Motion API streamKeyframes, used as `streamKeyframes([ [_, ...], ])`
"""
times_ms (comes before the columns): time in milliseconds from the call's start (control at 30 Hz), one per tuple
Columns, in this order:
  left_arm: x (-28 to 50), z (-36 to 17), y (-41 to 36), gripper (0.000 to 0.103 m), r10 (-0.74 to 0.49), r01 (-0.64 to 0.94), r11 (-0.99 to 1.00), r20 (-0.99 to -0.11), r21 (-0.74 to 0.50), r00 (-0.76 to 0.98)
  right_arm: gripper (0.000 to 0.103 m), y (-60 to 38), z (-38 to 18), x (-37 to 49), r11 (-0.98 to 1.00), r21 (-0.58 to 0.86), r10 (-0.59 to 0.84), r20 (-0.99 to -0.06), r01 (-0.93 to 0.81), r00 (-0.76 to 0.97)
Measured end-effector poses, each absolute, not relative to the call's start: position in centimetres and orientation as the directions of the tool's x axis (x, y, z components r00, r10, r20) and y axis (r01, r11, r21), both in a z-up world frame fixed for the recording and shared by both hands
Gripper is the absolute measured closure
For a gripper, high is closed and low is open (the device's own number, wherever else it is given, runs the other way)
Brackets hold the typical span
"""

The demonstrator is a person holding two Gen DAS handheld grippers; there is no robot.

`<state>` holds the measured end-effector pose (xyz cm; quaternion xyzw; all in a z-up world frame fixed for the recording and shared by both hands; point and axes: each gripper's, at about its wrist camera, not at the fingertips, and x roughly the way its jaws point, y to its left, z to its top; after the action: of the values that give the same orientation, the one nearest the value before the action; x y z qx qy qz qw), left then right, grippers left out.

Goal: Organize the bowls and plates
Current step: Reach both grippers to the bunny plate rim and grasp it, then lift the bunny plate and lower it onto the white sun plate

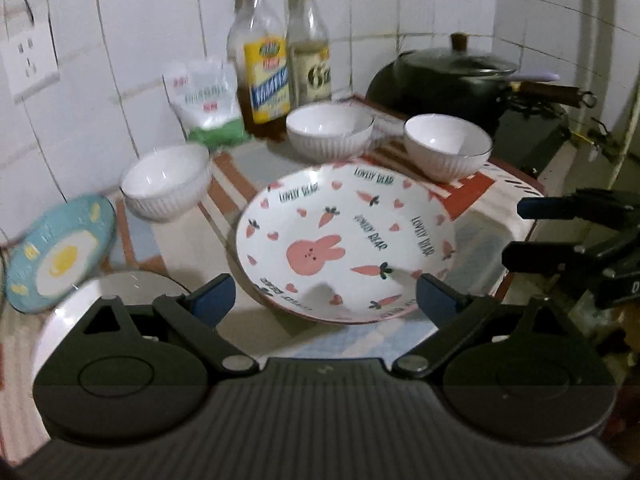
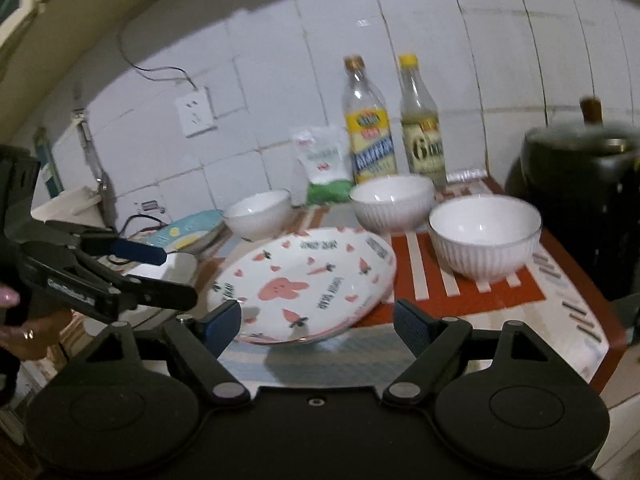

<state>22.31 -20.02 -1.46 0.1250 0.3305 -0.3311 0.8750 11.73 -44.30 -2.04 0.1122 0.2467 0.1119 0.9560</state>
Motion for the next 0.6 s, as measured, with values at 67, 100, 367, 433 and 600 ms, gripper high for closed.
streamKeyframes([
  [67,23.9,-2.2,-20.3,0.007,-0.490,0.651,0.758,-0.690,-0.036,0.533,0.017,-44.5,-2.8,12.7,0.947,0.287,0.268,-0.469,-0.142,0.842],
  [100,24.5,-2.5,-20.5,0.008,-0.476,0.642,0.766,-0.704,-0.037,0.527,0.017,-44.5,-3.1,13.1,0.945,0.297,0.270,-0.474,-0.137,0.838],
  [367,29.8,-3.6,-21.7,0.036,-0.365,0.585,0.811,-0.754,0.030,0.546,0.029,-45.4,-4.9,16.1,0.918,0.385,0.296,-0.506,-0.095,0.810],
  [433,30.8,-3.9,-21.8,0.042,-0.363,0.597,0.802,-0.774,0.024,0.519,0.034,-45.4,-5.1,16.7,0.918,0.389,0.284,-0.519,-0.073,0.806],
  [600,32.3,-4.7,-22.1,0.058,-0.346,0.602,0.797,-0.778,0.052,0.524,0.047,-44.9,-5.5,18.0,0.928,0.369,0.253,-0.548,-0.041,0.797],
])
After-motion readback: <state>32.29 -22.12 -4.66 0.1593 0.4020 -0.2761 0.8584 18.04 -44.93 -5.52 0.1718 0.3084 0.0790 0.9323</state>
